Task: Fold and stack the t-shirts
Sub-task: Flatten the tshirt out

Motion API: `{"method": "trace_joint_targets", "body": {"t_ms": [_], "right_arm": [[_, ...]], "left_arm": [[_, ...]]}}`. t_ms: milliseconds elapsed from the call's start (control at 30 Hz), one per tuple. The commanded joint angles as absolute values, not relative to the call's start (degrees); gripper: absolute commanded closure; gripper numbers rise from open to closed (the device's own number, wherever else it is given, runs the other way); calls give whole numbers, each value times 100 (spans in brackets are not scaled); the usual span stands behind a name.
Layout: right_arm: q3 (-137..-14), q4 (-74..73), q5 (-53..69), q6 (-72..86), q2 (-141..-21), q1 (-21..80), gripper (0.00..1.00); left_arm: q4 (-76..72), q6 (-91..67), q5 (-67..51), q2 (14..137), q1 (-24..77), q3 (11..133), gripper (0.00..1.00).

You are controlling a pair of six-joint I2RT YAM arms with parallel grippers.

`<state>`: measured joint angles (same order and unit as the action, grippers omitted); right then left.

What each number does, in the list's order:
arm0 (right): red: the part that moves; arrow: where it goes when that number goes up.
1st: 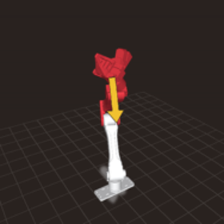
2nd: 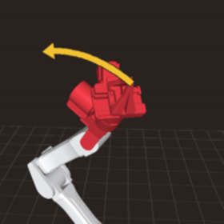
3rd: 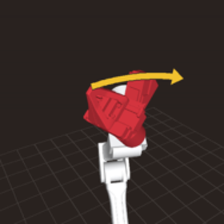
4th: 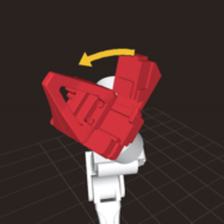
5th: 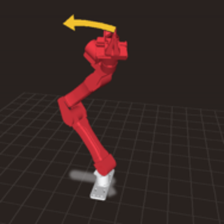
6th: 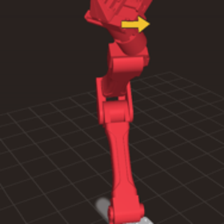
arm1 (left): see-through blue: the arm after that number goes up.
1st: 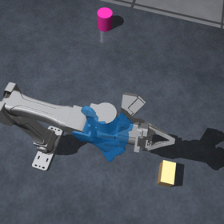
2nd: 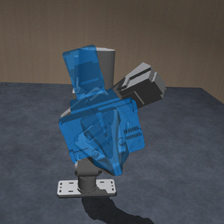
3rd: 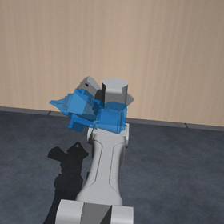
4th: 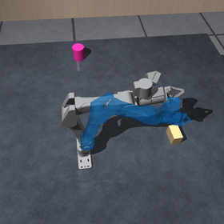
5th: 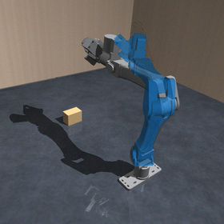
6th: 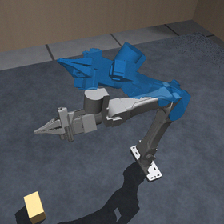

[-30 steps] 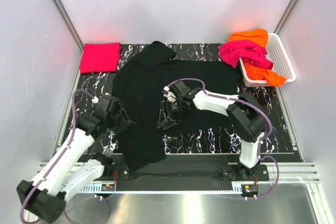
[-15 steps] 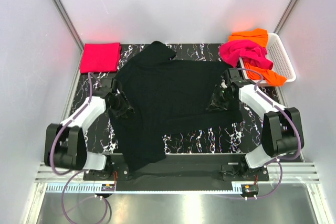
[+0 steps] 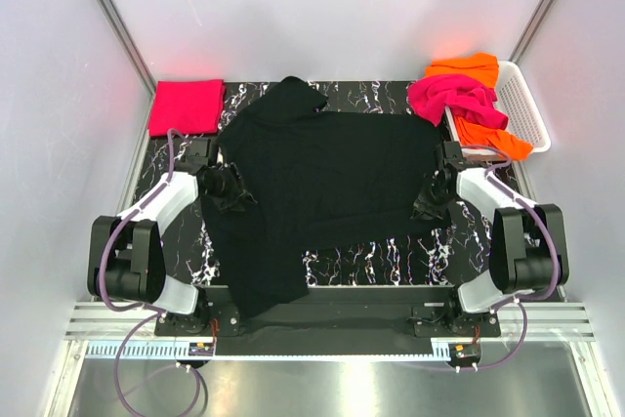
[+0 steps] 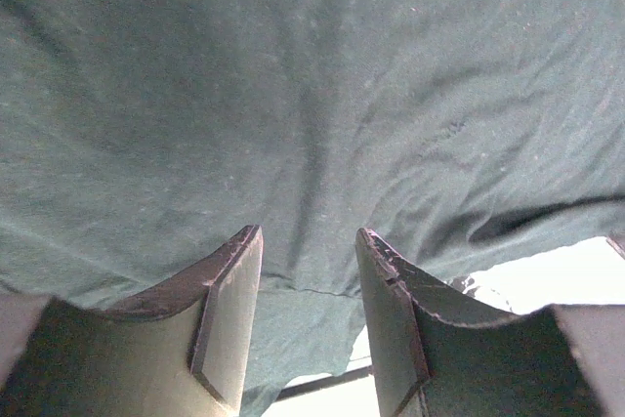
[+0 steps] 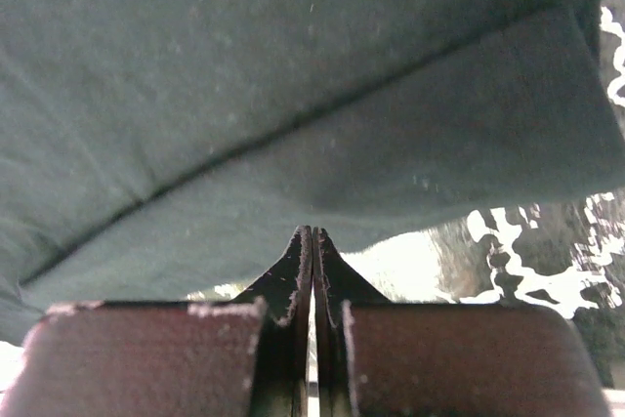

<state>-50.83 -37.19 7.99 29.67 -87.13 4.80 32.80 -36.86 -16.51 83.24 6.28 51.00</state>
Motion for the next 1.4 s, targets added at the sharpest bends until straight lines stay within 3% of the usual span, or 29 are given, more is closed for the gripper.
{"method": "trace_joint_targets", "body": {"t_ms": [0,233,467,633,833,1000,1367], "right_arm": [[-5089,-3410,589,3164,-9035,457,100],[-4308,-3392,475,3717,-8869,457,100],[-3902,-4262,587,4165,-7342,457,100],[-3963,-4194,888,4026,-6934,448,100],[-5447,-3955,783,3070,-8286,457,85],[-6598,-3850,158,2751,-9517,457,85],[-7425,-3384,-139,2479,-10993,466,86]], "left_arm": [[3067,-3604,-2013,8350,598,5370,52],[3155,-3551,-2118,8341,457,5607,52],[3199,-3384,-2215,8358,71,5774,52],[3182,-3244,-2530,8490,9,5853,53],[3155,-3058,-2848,8622,447,6073,51],[3138,-3243,-2725,8675,721,6100,52],[3164,-3085,-2575,9501,598,6767,51]]}}
